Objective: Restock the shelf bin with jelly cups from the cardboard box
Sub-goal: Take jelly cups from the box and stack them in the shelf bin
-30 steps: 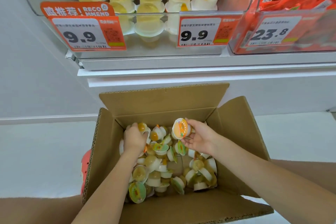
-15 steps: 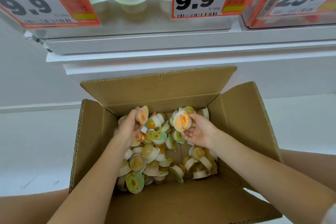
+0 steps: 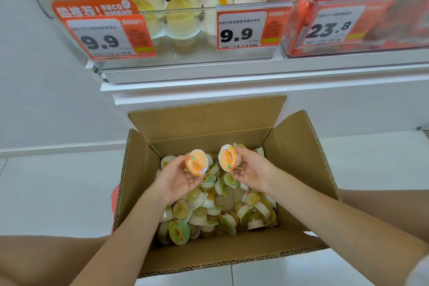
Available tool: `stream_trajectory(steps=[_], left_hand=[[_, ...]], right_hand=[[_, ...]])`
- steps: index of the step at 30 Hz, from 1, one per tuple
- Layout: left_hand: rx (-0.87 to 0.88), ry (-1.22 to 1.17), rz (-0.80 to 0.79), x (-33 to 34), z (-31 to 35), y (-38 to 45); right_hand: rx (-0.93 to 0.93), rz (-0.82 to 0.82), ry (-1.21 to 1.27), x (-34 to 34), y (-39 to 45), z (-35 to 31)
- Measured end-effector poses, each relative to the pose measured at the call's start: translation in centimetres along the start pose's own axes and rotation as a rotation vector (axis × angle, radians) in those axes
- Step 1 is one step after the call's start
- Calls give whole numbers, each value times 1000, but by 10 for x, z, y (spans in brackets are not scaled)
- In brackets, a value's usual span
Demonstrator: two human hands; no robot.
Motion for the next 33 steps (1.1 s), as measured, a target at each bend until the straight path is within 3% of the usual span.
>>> stream_trajectory(steps=[4,6,11,18,26,30,31,33], left_hand=[[61,77,-152,41,10,-36],[115,105,-204,57,19,-57],[201,209,-281,81,34,-109],[256,322,-399,107,60,-170],[228,260,-429,129,94,-192],[230,306,-478,144,116,-201],[292,399,-422,146,125,-203],[541,759,-162,143,146,-203]], right_hand=[[-510,-83,-499,24,-25,-5],[-676,-141,-629,34,-45,-18],[-850,-290,-761,48,-93,-45],[-887,-437,-993,73,-151,-81],[-1051,-391,-1325,110,-185,-123],[-1127,-259,-1355,121,-207,-158],[-1203,-197,-1350,126,-216,-174],[-1365,-8,-1446,137,-229,-215]])
Point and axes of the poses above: each hand's wrist, its own y-axis towards the middle knuckle, its own x-axis out of the palm, z = x × y, the point moved 2 cm from there along y, towards the middle knuckle, and after that the axes turned 3 degrees about y, right-handed, at the moved point
